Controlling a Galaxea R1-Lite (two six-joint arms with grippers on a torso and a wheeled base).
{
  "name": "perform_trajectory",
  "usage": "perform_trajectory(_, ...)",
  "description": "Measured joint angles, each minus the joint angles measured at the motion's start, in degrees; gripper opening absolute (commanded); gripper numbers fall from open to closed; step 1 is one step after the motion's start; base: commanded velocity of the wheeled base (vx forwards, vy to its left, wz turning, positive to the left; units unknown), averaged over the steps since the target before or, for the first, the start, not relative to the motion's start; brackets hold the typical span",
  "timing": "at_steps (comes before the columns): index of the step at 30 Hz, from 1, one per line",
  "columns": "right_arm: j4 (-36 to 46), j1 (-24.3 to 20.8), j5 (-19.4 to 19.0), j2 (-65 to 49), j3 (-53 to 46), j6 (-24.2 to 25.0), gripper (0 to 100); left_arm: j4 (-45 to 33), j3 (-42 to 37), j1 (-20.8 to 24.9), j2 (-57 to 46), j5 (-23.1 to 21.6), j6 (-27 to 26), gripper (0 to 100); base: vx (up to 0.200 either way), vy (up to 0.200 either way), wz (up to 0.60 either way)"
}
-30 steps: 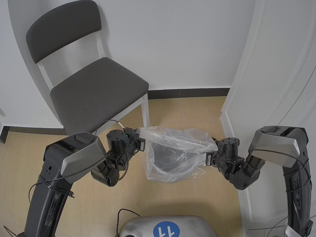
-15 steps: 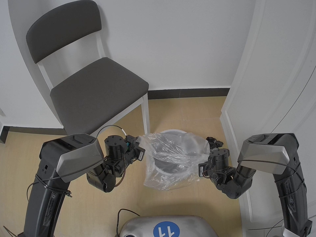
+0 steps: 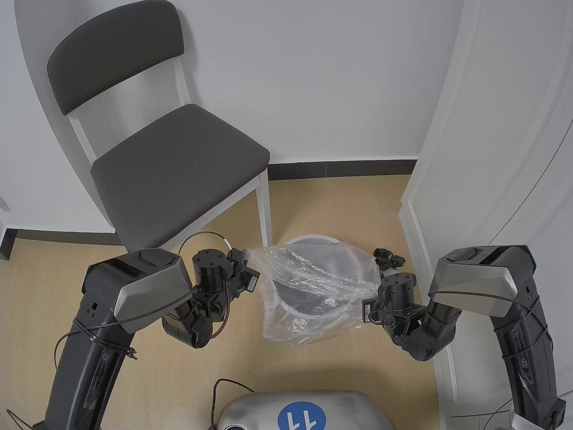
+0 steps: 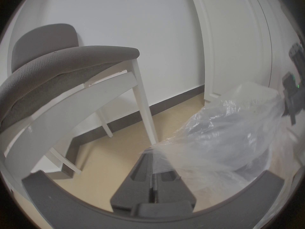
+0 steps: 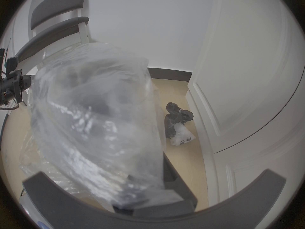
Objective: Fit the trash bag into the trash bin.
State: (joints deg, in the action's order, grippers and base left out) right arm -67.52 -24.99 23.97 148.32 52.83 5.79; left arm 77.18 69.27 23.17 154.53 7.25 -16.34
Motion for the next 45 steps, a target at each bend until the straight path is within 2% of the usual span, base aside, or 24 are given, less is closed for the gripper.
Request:
perform_trajectory(1, -0.02, 0.16, 0.11, -0.11, 0.00, -0.38, 100, 0.09, -0.02, -0.35, 0.02, 0.16, -1.39, 0, 0.000, 0.000, 0.00)
perform_trajectory(4, -0.38, 0.74, 0.33, -0.61, -0.20, -1.01, 100, 0.57, -0.56, -1.32, -0.09, 0.46, -3.64, 0, 0.000, 0.000, 0.00)
perform_trajectory(9, -4.40, 0.63, -0.38, -1.71, -2.45, -1.37, 100, 1.24, -2.84, -1.60, -1.13, 0.21, -4.40, 0, 0.000, 0.000, 0.00)
perform_trajectory(13, -6.38, 0.40, -4.24, -3.78, -7.02, -2.12, 100, 1.67, -3.86, -1.29, -1.90, -0.09, -3.96, 0, 0.000, 0.000, 0.00)
perform_trajectory(17, -7.44, 1.21, -14.31, -6.56, -11.87, -2.40, 100, 1.73, -4.25, -1.21, -2.38, -0.41, -3.18, 0, 0.000, 0.000, 0.00)
perform_trajectory(22, -7.83, 4.82, -32.09, -9.73, -17.37, -2.51, 100, 1.65, -4.36, -1.12, -2.68, -0.69, -2.66, 0, 0.000, 0.000, 0.00)
perform_trajectory(25, -8.11, 7.58, -39.91, -11.41, -20.09, -2.73, 100, 1.38, -4.30, -1.12, -2.73, -0.72, -2.49, 0, 0.000, 0.000, 0.00)
perform_trajectory(27, -8.16, 9.84, -43.15, -12.50, -21.83, -3.30, 100, 0.79, -4.08, -1.24, -2.68, -0.66, -2.40, 0, 0.000, 0.000, 0.00)
perform_trajectory(31, -8.33, 13.20, -45.84, -14.59, -24.66, -5.63, 100, -1.08, -3.10, -1.55, -2.44, -0.26, -2.27, 0, 0.000, 0.000, 0.00)
perform_trajectory(37, -8.46, 15.32, -50.10, -17.23, -27.15, -7.42, 100, -1.96, -1.11, -2.26, -1.30, 0.57, -2.30, 0, 0.000, 0.000, 0.00)
perform_trajectory(42, -8.53, 15.85, -49.99, -18.81, -27.76, -7.64, 100, -2.60, -0.37, -2.71, -0.63, 0.79, -2.33, 0, 0.000, 0.000, 0.00)
perform_trajectory(45, -9.52, 14.32, -47.62, -19.69, -27.78, -7.45, 100, -2.18, -0.52, -2.62, -0.63, 0.82, -2.30, 0, 0.000, 0.000, 0.00)
